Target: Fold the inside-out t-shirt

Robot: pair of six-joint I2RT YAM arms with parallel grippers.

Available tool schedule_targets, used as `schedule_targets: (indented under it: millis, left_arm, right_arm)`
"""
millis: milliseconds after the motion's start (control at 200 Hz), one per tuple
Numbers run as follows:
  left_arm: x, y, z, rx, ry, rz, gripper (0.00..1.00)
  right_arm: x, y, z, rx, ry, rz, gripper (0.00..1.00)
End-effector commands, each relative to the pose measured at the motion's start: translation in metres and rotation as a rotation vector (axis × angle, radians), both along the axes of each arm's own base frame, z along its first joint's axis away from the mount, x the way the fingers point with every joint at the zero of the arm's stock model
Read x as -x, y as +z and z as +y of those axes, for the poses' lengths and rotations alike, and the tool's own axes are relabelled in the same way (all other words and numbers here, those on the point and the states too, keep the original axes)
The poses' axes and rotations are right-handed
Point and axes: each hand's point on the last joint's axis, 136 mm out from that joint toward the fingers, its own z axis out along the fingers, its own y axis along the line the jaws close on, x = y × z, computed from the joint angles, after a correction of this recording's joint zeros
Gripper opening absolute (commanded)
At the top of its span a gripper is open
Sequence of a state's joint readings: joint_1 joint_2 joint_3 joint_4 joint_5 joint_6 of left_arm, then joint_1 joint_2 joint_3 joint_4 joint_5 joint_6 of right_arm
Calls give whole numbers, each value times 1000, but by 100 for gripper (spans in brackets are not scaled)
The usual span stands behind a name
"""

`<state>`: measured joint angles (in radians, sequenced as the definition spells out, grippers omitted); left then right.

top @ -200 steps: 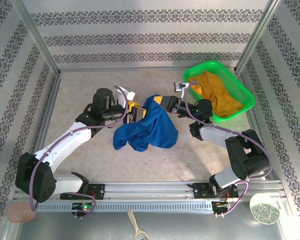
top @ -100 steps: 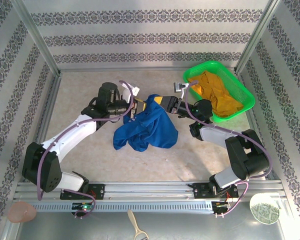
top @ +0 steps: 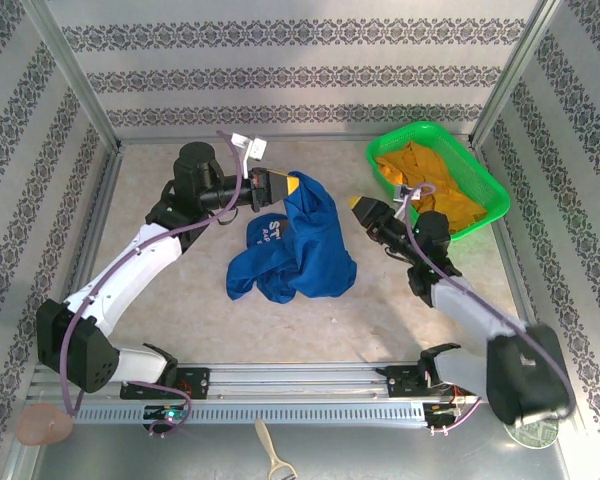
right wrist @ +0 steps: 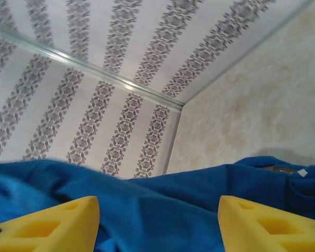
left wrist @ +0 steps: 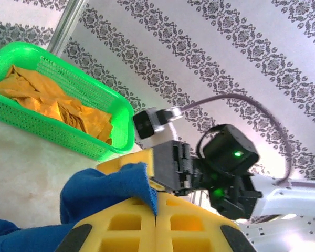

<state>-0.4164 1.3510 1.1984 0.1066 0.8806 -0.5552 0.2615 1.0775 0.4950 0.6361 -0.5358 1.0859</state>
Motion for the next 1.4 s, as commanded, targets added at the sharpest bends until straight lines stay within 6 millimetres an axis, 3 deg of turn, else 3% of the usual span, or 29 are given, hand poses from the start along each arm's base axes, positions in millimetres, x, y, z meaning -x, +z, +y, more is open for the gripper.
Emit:
schedule_targets:
  millis: [0, 225, 530, 829, 1094, 1394]
  left_arm:
    - [4, 10, 5, 56, -12, 1, 0]
    - [7, 14, 6, 75, -11, -2, 0]
    - [11, 18, 7, 93, -13, -3, 0]
    - [14, 18, 8, 100, -16, -1, 0]
    - [16, 17, 8, 104, -22, 0, 0]
    - [19, 22, 8, 114, -31, -7, 0]
  right_arm:
    - [15, -2, -4, 189, -62, -2, 53]
    - [29, 7, 25, 289, 16, -61, 38]
    - [24, 21, 71, 269, 148, -162, 47]
    - [13, 27, 83, 243, 164, -181, 43]
    - [14, 37, 71, 254, 118, -200, 46]
    - [4, 21, 82, 255, 141, -162, 47]
